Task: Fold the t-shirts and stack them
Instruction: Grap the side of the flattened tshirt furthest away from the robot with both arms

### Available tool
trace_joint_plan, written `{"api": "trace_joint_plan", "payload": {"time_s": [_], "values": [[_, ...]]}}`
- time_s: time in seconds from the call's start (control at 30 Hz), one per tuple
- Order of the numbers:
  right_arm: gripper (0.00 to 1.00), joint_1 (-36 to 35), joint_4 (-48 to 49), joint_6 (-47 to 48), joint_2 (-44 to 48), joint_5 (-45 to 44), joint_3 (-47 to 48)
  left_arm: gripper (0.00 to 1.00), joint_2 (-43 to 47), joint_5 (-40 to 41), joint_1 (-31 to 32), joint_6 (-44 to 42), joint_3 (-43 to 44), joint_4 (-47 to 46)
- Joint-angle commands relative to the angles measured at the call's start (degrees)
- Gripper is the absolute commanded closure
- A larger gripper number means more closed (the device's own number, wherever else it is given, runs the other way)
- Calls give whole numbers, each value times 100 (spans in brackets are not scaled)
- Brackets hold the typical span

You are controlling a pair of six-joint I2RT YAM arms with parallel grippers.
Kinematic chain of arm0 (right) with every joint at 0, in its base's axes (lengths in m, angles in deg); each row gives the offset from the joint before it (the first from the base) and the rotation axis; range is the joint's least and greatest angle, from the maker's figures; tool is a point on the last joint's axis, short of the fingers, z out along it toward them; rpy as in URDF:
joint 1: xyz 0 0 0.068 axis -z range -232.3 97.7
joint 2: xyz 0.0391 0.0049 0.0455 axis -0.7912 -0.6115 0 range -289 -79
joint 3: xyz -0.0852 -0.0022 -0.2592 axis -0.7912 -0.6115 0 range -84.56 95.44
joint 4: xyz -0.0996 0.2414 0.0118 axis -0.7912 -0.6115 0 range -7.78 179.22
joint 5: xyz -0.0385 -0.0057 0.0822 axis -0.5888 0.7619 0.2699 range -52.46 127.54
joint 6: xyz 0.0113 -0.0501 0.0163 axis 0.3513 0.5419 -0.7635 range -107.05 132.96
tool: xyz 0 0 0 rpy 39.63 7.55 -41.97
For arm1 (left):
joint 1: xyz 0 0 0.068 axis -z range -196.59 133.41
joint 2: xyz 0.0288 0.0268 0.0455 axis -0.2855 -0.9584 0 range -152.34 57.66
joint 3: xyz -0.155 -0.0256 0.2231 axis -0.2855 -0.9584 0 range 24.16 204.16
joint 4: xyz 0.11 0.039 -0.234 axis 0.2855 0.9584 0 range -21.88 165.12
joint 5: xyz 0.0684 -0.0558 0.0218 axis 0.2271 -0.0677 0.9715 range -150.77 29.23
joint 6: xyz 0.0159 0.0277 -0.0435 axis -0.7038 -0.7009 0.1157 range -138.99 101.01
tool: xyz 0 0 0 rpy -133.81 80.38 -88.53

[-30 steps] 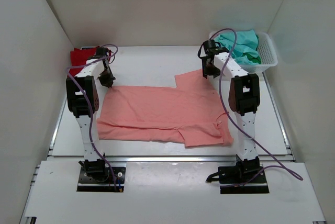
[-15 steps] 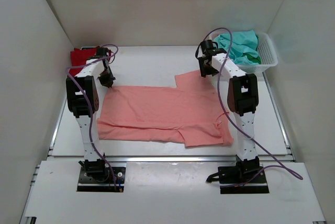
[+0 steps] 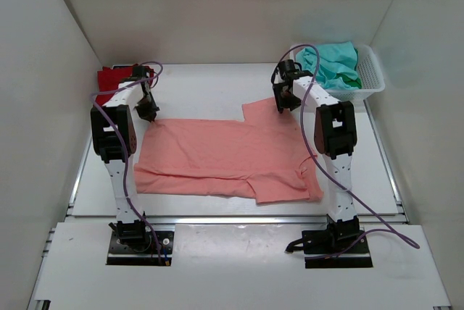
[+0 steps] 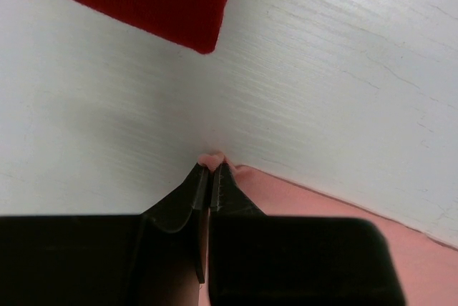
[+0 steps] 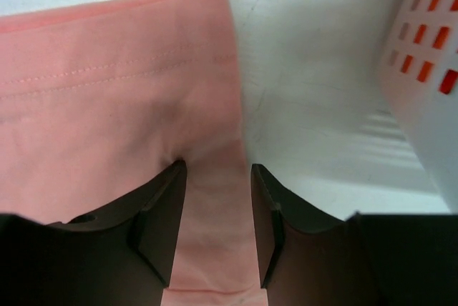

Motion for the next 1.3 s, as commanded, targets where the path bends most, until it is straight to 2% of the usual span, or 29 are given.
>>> {"api": "trace_joint_plan", "payload": {"time_s": [0.0, 0.03, 0.07, 0.1, 0.13, 0.23, 0.3, 0.37, 0.87, 1.03, 1.27], "values": [[61, 18, -4, -1, -105, 254, -68, 94, 63, -113, -73, -33, -7, 287], [61, 27, -39, 34, -123, 333, -86, 94, 54, -70, -73, -15, 2, 269], [70, 79, -109, -166, -201, 429, -25, 94, 72, -104, -73, -24, -16, 278], [71, 27, -118, -168, -202, 430, -24, 94, 72, -105, -73, -24, -16, 278], [80, 62, -127, -194, -193, 413, -7, 94, 63, -96, -82, -15, -33, 243], [96, 62, -92, -238, -158, 386, 11, 94, 63, -131, -73, 3, -68, 234], [100, 88, 4, -230, -123, 474, 28, 95, 81, -175, -82, -6, -86, 199], [100, 124, 31, -238, -158, 562, 151, 100, 89, -166, -108, -24, -104, 208], [100, 88, 400, -335, 825, 571, 169, 100, 511, -219, -143, -121, -182, 146], [100, 79, 725, -282, 1353, 562, -638, 100, 783, -236, -257, -173, -402, 137], [100, 80, 1208, -414, 2390, 754, -1737, 100, 1389, -456, -249, -252, -1141, -179]]}}
